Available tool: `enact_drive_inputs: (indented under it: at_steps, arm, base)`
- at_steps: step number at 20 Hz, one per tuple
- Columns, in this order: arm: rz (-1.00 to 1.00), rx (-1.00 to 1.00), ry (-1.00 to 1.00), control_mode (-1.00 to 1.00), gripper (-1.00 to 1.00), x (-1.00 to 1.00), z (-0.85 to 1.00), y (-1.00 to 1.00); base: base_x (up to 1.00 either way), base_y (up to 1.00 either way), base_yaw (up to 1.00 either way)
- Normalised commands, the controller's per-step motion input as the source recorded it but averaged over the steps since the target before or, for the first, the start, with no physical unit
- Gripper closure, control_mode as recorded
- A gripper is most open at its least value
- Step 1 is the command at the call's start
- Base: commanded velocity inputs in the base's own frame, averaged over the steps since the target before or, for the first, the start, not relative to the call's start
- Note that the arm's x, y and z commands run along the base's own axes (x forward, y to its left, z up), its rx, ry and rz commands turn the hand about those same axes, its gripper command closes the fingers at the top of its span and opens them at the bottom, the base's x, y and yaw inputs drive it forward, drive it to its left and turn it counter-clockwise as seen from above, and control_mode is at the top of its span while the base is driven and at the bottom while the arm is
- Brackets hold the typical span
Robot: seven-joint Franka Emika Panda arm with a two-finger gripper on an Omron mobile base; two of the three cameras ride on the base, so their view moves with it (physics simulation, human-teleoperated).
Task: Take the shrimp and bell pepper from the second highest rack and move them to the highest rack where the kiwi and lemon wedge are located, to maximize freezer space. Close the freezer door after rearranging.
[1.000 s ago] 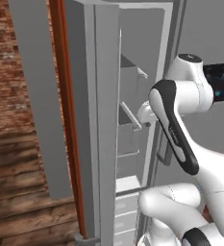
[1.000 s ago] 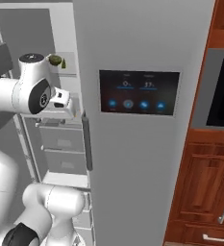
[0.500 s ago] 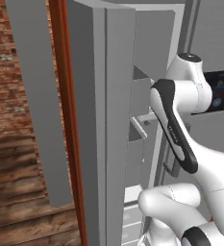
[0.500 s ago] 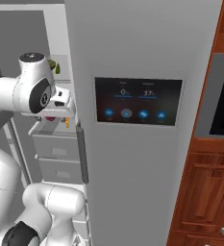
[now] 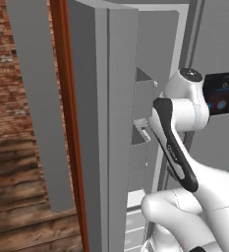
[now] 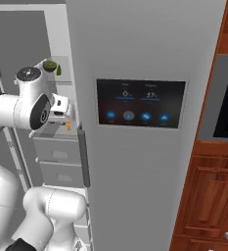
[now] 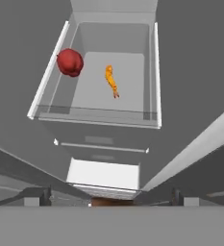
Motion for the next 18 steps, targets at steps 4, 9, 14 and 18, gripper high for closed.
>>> enact_drive_inputs:
  at_steps: [4, 9, 14, 18]
  arm:
    - [0.0, 0.05, 0.0, -1.0, -1.0, 0.6, -0.28, 0.11]
    - [0.0, 0.01, 0.02, -1.0, -1.0, 0.72, -0.26, 0.18]
    - [0.0, 0.0, 0.03, -1.0, -1.0, 0.62, -0.17, 0.19]
    - [0.0, 0.0, 0.01, -1.0, -1.0, 0.41, -0.2, 0.23]
  base:
    - [0.0, 0.0, 0.0]
    - [0.0, 0.0, 0.0]
    - [0.0, 0.0, 0.0]
    - [0.0, 0.0, 0.0]
